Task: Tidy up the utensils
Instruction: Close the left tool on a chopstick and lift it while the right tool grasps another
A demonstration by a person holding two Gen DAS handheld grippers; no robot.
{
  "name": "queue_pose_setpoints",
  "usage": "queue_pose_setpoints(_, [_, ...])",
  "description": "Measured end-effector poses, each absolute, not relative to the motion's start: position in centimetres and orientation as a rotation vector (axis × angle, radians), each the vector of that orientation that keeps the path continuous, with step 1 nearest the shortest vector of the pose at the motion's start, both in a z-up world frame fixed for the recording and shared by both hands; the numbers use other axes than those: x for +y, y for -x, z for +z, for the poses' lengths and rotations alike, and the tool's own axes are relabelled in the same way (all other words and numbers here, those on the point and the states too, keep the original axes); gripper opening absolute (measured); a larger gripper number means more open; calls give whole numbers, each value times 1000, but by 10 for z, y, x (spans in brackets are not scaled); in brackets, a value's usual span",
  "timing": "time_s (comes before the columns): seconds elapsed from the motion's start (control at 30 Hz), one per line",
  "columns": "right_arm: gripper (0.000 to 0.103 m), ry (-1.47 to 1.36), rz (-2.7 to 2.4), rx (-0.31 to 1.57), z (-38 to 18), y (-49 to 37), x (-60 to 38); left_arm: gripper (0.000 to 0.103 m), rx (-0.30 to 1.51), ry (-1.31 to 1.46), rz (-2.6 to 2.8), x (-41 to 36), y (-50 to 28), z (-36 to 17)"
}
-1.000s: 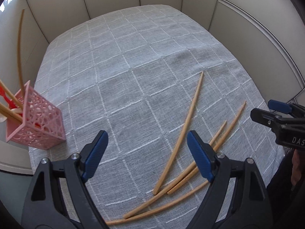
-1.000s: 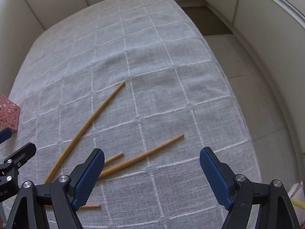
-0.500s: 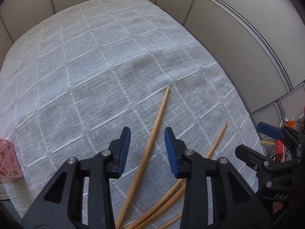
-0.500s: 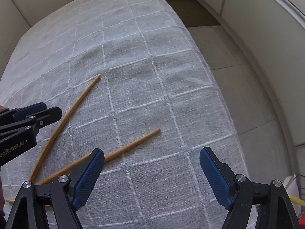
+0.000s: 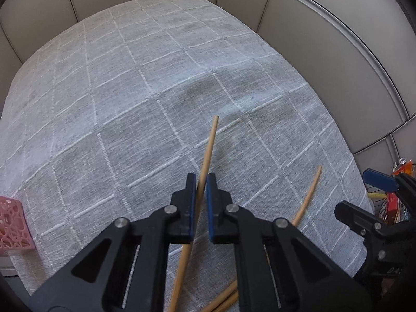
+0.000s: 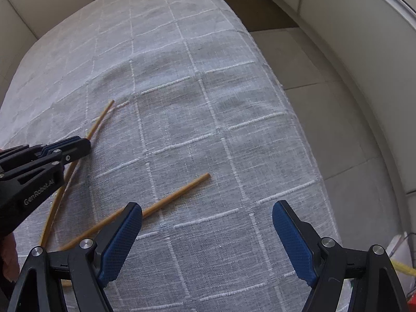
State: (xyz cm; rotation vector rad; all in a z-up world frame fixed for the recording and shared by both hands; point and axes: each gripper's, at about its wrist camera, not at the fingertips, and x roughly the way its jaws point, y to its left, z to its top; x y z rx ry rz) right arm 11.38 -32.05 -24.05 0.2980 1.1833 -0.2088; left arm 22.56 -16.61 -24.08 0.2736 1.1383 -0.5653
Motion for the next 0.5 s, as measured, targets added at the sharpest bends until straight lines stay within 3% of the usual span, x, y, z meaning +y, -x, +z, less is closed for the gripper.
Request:
queue_pose_setpoints(0.37, [86, -344, -159, 1211, -252, -121, -308, 7, 1079, -172, -454, -84, -210, -185])
queue_pose_setpoints(0.43, [83, -387, -136, 1217, -256, -125, -305, 7, 1056, -150, -447, -70, -207, -175])
queue_pose_setpoints(0.5, [70, -435, -123, 1225, -261, -130, -303, 7, 1026, -124, -444, -58, -203, -168])
